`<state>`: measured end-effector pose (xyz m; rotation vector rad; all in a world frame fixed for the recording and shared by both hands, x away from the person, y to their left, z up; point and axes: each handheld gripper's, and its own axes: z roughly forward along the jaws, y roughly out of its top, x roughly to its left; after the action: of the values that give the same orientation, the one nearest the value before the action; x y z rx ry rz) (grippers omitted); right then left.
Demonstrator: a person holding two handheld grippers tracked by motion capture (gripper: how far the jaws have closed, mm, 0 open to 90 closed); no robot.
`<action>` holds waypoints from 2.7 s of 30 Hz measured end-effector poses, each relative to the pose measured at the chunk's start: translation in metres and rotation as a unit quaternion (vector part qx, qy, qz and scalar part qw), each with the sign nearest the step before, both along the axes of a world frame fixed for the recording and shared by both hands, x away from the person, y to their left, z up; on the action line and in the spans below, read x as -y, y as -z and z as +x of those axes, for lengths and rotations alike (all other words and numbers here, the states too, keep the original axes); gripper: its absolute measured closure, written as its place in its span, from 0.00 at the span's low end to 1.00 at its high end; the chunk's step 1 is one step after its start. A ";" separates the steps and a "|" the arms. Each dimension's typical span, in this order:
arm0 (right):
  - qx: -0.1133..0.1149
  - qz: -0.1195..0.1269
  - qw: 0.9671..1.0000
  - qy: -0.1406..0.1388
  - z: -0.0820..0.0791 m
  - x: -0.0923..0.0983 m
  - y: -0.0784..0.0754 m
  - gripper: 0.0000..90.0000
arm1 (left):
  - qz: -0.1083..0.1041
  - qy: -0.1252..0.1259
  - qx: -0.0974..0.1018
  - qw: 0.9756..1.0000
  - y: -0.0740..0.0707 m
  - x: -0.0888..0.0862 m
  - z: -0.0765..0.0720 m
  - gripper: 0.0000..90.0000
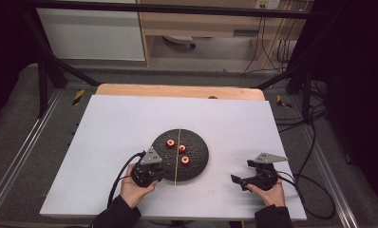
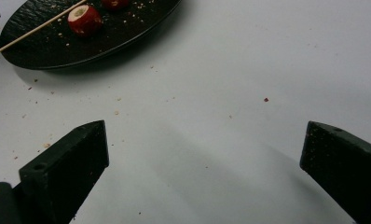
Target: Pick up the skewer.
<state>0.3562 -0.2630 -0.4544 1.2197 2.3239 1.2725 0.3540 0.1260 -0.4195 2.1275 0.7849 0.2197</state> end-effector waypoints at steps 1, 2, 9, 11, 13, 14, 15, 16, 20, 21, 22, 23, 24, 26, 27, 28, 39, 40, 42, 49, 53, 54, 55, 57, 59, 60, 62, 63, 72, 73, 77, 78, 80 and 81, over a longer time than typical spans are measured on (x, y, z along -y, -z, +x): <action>0.001 0.000 1.000 -0.001 0.000 0.000 0.000 0.02 | 0.000 0.001 -0.002 1.000 0.001 0.002 0.000 1.00; 0.000 0.001 1.000 0.000 0.000 0.000 0.000 0.02 | 0.002 0.003 -0.004 1.000 0.001 0.005 0.001 1.00; -0.001 0.001 1.000 0.000 0.000 0.000 0.000 0.02 | 0.010 0.011 -0.013 1.000 0.007 0.019 0.003 1.00; 0.001 0.000 1.000 -0.002 0.001 0.000 0.001 0.02 | 0.013 0.014 -0.016 1.000 0.009 0.023 0.003 1.00; -0.001 -0.001 1.000 -0.002 0.000 0.000 0.001 0.02 | 0.019 0.018 -0.017 0.999 0.010 0.025 0.003 1.00; 0.000 0.000 1.000 -0.002 0.001 0.000 0.001 0.02 | 0.021 0.018 -0.018 0.999 0.011 0.026 0.003 1.00; -0.001 0.000 1.000 -0.001 0.000 0.000 0.000 0.02 | 0.023 0.018 -0.018 0.999 0.011 0.026 0.003 1.00; -0.001 0.001 1.000 -0.001 0.000 0.000 0.000 0.02 | 0.025 0.018 -0.018 0.999 0.011 0.026 0.003 1.00; 0.000 0.000 1.000 -0.002 0.000 0.000 0.000 0.02 | 0.032 0.013 -0.019 0.999 0.010 0.021 0.003 1.00; 0.000 0.000 1.000 -0.002 0.000 0.000 0.000 0.02 | 0.033 0.008 -0.019 0.999 0.010 0.020 0.002 1.00; 0.000 0.000 1.000 -0.002 0.001 0.000 0.001 0.02 | 0.036 0.008 -0.019 0.999 0.010 0.017 0.003 1.00; 0.000 -0.001 1.000 -0.002 0.001 0.000 0.001 0.02 | 0.035 0.007 -0.019 0.999 0.010 0.016 0.003 1.00; 0.000 -0.001 1.000 -0.002 0.001 0.000 0.001 0.02 | 0.035 0.004 -0.019 0.999 0.010 0.014 0.002 1.00; -0.002 0.000 1.000 -0.001 0.000 0.000 0.001 0.02 | 0.041 0.000 -0.017 0.999 0.010 0.010 0.002 1.00; -0.002 0.001 1.000 -0.001 0.000 0.000 0.001 0.02 | 0.043 -0.002 -0.016 0.999 0.009 0.008 0.002 1.00; -0.002 0.001 1.000 -0.001 0.000 0.000 0.001 0.02 | 0.043 -0.005 -0.014 0.999 0.009 0.006 0.002 1.00; -0.002 0.000 1.000 -0.001 0.000 -0.001 0.001 0.02 | 0.058 -0.037 -0.009 0.998 0.007 -0.014 0.005 1.00; -0.004 0.000 1.000 0.000 0.000 -0.001 0.001 0.02 | 0.057 -0.038 -0.008 0.998 0.007 -0.015 0.005 1.00; -0.004 0.002 1.000 0.000 0.000 -0.001 0.001 0.02 | 0.052 -0.040 -0.006 0.998 0.004 -0.017 0.005 1.00; -0.005 0.003 1.000 0.000 0.000 -0.001 0.001 0.02 | 0.063 -0.065 -0.006 0.996 -0.011 -0.014 0.014 0.78; -0.005 0.003 1.000 0.000 0.000 -0.001 0.001 0.02 | 0.089 -0.079 -0.024 0.993 -0.013 -0.007 0.024 0.65; -0.005 0.003 1.000 0.000 0.000 -0.001 0.001 0.02 | 0.094 -0.081 -0.026 0.992 -0.013 -0.006 0.026 0.64; -0.005 0.003 1.000 -0.001 0.000 -0.001 0.001 0.02 | 0.098 -0.082 -0.030 0.991 -0.012 -0.004 0.027 0.64; -0.005 0.003 1.000 -0.001 0.000 -0.001 0.001 0.02 | 0.106 -0.087 -0.031 0.990 -0.011 -0.001 0.030 0.66; -0.005 0.002 1.000 -0.001 0.000 -0.001 0.001 0.02 | 0.120 -0.092 -0.038 0.988 -0.010 0.002 0.033 0.69; -0.005 0.003 1.000 -0.001 0.001 -0.001 0.001 0.02 | 0.124 -0.093 -0.043 0.987 -0.009 0.003 0.034 0.70; -0.007 0.003 1.000 -0.002 0.000 -0.001 0.001 0.02 | 0.131 -0.093 -0.051 0.986 -0.007 0.006 0.037 0.73; -0.007 0.003 1.000 -0.002 0.000 -0.001 0.001 0.02 | 0.130 -0.091 -0.055 0.986 -0.007 0.008 0.038 0.75; -0.008 0.004 1.000 -0.002 0.000 -0.001 0.001 0.02 | 0.156 -0.099 -0.069 0.980 -0.002 0.015 0.041 0.86; -0.008 0.004 1.000 -0.002 0.000 -0.001 0.001 0.02 | 0.158 -0.101 -0.071 0.980 -0.002 0.016 0.042 0.86; -0.009 0.004 1.000 -0.003 0.000 -0.001 0.001 0.02 | 0.160 -0.112 -0.072 0.978 -0.002 0.017 0.042 0.90; -0.010 0.004 1.000 -0.003 0.000 -0.001 0.001 0.02 | 0.161 -0.114 -0.071 0.978 -0.002 0.018 0.042 0.92; -0.010 0.004 1.000 -0.003 0.000 -0.001 0.001 0.02 | 0.161 -0.118 -0.071 0.977 -0.002 0.018 0.042 0.94; -0.009 0.004 1.000 -0.003 0.000 -0.001 0.001 0.02 | 0.160 -0.121 -0.072 0.977 -0.001 0.018 0.041 0.96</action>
<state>0.3566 -0.2619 -0.4555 1.2334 2.3384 1.2794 0.3954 0.1084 -0.4181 2.3653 1.1607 0.3430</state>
